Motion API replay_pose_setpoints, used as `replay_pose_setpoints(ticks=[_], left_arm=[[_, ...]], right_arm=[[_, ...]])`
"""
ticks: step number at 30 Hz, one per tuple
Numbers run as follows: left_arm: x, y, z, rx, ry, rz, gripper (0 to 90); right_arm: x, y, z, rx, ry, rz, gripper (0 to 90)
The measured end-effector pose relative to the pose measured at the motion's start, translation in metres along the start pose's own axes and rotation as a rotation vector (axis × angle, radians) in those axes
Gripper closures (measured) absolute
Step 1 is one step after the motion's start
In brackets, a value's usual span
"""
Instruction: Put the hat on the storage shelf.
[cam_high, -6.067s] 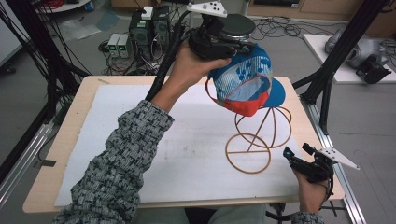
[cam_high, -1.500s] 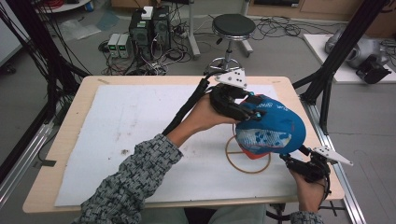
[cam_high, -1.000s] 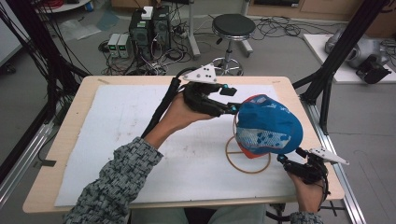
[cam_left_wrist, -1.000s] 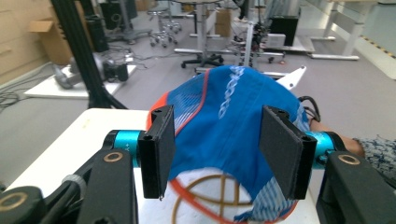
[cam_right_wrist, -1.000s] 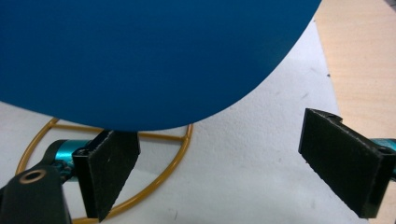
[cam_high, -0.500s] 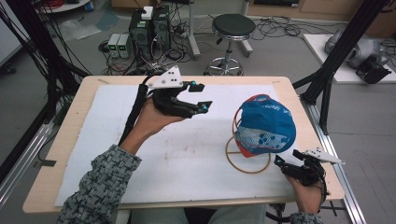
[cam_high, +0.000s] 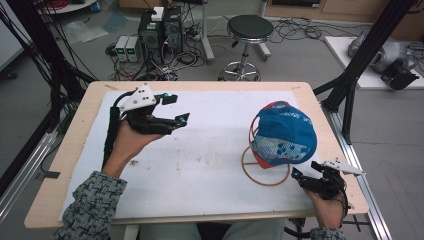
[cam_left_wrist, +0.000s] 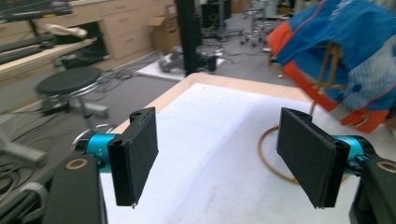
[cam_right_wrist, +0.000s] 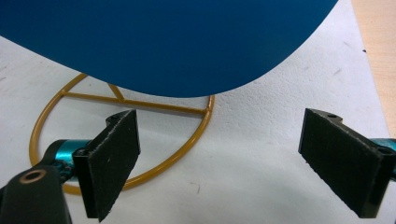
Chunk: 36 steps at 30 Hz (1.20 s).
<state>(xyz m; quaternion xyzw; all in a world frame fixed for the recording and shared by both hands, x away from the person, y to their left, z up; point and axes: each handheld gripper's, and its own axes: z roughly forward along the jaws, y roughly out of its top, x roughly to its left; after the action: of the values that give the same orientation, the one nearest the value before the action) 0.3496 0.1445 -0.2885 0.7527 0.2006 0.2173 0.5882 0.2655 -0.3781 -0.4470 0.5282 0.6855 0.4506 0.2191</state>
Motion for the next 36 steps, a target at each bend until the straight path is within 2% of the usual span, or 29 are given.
replay_pose_setpoints(ticks=[1,2,6,7,9,10,11,14,15,16,18,21,23,26,31,34,36], left_arm=[[0.004,-0.006,-0.009,0.004,0.034,-0.005,28.7],[0.004,-0.006,-0.009,0.004,0.034,-0.005,27.8],[0.015,-0.025,-0.033,0.001,0.107,-0.041,25.9],[0.015,-0.025,-0.033,0.001,0.107,-0.041,25.4],[0.02,-0.039,-0.048,-0.001,0.155,-0.047,24.3],[0.02,-0.039,-0.048,-0.001,0.155,-0.047,23.7],[0.022,-0.045,-0.053,0.007,0.179,-0.045,23.7],[0.027,-0.059,-0.064,0.026,0.216,-0.063,23.6],[0.031,-0.07,-0.072,0.035,0.25,-0.077,22.8],[0.031,-0.07,-0.072,0.035,0.25,-0.077,22.4],[0.033,-0.08,-0.079,0.031,0.276,-0.097,21.9],[0.034,-0.095,-0.089,0.027,0.319,-0.102,20.7],[0.033,-0.105,-0.096,0.053,0.349,-0.099,20.7],[0.033,-0.11,-0.1,0.056,0.368,-0.102,20.7],[0.033,-0.131,-0.11,0.059,0.411,-0.138,20.3],[0.034,-0.135,-0.113,0.068,0.42,-0.149,19.9],[0.034,-0.137,-0.117,0.057,0.437,-0.155,19.7]], right_arm=[[0.0,0.0,0.0,0.001,0.001,0.005,11.7],[0.0,0.0,0.0,0.001,0.001,0.005,11.7],[-0.002,-0.001,-0.001,0.0,0.0,0.014,11.7],[-0.002,-0.001,-0.001,0.0,0.0,0.014,11.7],[-0.002,-0.001,0.0,0.011,0.003,0.019,11.7],[-0.002,-0.001,0.0,0.011,0.003,0.019,11.7],[-0.002,-0.001,0.0,0.008,0.003,0.011,11.7],[-0.003,-0.001,-0.001,0.006,0.003,0.014,11.7],[-0.004,-0.001,-0.001,0.007,0.003,0.018,11.7],[-0.004,-0.001,-0.001,0.007,0.003,0.018,11.7],[-0.005,-0.001,-0.001,0.006,0.003,0.02,11.7],[-0.005,-0.002,-0.002,0.006,0.001,0.023,11.7],[-0.007,-0.002,-0.003,0.005,0.0,0.025,11.7],[-0.008,-0.002,-0.003,0.008,-0.003,0.024,11.7],[-0.009,-0.002,-0.004,0.009,-0.003,0.028,11.7],[-0.009,-0.002,-0.004,0.001,-0.003,0.032,11.7],[-0.008,-0.001,-0.003,-0.002,0.0,0.034,11.7]])
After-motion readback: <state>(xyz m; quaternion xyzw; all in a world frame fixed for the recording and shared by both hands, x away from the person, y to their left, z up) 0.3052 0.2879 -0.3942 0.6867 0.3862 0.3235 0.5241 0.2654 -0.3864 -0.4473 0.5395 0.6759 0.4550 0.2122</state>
